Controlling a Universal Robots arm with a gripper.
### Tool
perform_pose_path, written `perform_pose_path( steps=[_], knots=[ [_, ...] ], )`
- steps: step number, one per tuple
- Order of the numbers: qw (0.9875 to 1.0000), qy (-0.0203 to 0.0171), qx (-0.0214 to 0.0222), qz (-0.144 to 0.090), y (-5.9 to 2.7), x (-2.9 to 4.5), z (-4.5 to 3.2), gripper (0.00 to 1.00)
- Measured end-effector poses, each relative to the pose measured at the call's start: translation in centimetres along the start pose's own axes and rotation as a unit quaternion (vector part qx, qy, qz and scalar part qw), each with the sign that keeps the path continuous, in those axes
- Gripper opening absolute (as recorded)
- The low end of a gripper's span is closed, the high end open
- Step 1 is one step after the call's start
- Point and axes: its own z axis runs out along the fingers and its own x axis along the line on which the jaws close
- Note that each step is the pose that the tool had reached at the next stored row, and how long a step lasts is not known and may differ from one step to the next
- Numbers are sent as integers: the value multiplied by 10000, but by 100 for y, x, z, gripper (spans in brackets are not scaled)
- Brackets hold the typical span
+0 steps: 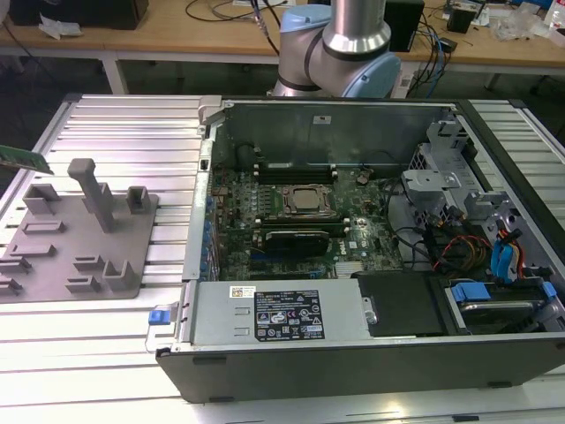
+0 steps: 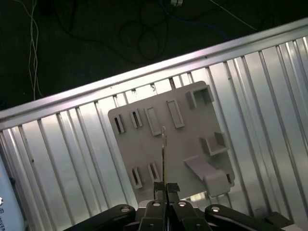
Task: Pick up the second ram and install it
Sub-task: 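Pick up the second ram and move it above second insertion slot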
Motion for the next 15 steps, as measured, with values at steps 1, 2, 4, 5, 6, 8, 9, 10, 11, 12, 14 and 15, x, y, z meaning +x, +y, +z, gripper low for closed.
perform_pose_path(
  steps=[1, 2, 4, 5, 6, 8, 9, 10, 11, 12, 14, 15],
  knots=[
    [10000, 0, 0, 3, -39, -12, 0, 9],
    [10000, 0, 0, 4, -59, -19, 1, 9],
    [10000, -1, 0, 5, -65, -21, 1, 9],
    [10000, 0, 0, 2, -72, -23, 1, 9],
    [10000, 0, -1, -27, -115, -37, 1, 9],
    [9999, 6, -24, -139, -290, -92, 4, 9],
    [9999, 8, -31, -164, -338, -108, 3, 9],
    [9998, 10, -37, -181, -376, -120, 4, 9],
    [9998, 12, -45, -207, -435, -139, 5, 9],
    [9997, 14, -51, -227, -477, -153, 5, 9],
    [9996, 18, -64, -266, -569, -181, 6, 9],
    [9995, 21, -75, -294, -658, -211, 6, 9]
  ],
)
